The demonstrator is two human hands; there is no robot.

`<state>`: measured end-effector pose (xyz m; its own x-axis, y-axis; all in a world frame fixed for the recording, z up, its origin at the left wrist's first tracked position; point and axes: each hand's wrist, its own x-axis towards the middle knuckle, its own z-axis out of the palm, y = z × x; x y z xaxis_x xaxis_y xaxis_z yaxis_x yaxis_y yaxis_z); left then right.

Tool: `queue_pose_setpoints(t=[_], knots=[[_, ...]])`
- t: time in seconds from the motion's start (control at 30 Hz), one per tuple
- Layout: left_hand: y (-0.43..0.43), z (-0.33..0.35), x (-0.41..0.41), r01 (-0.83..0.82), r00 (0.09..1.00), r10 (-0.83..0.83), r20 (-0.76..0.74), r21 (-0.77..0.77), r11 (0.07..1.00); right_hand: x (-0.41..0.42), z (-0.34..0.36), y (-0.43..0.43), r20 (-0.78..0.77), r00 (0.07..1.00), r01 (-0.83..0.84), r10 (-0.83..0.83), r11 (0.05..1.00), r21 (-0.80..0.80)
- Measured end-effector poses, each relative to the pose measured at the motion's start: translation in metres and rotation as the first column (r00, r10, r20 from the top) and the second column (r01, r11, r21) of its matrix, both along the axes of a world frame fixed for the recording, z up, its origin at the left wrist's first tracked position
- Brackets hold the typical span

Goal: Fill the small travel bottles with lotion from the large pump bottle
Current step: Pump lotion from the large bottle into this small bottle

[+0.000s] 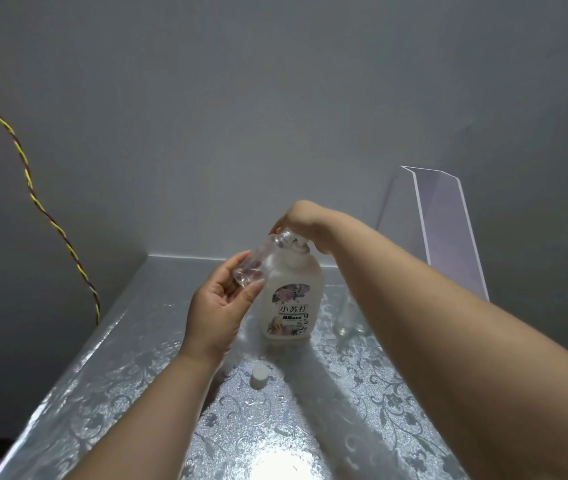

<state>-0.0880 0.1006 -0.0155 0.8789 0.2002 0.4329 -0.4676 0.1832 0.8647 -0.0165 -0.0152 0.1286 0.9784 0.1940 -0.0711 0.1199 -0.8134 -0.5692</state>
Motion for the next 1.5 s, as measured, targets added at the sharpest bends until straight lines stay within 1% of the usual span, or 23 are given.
queue_pose_setpoints(t=[0.17,0.53,0.8,1.1,1.5], knots=[[0.000,-0.002,-0.001,0.000,1.000,0.001,-0.018,0.008,1.000,0.001,-0.004,0.001,-0.004,0.999,0.037,-0.037,0.999,-0.007],[0.000,0.004,0.001,-0.004,1.000,0.004,0.010,-0.009,1.000,-0.002,0.008,0.001,0.012,1.000,-0.011,0.011,1.000,-0.018],[0.001,-0.002,0.001,0.009,1.000,-0.009,-0.026,-0.007,1.000,0.002,-0.004,0.002,0.007,0.999,0.036,-0.035,0.999,-0.032],[0.001,0.003,0.002,-0.002,1.000,0.002,-0.002,-0.029,1.000,-0.009,0.011,-0.001,0.008,0.999,-0.032,0.032,0.999,-0.022],[0.001,-0.001,0.001,0.011,1.000,-0.011,-0.023,-0.014,1.000,-0.002,-0.001,0.003,0.013,1.000,0.013,-0.012,0.998,-0.059]])
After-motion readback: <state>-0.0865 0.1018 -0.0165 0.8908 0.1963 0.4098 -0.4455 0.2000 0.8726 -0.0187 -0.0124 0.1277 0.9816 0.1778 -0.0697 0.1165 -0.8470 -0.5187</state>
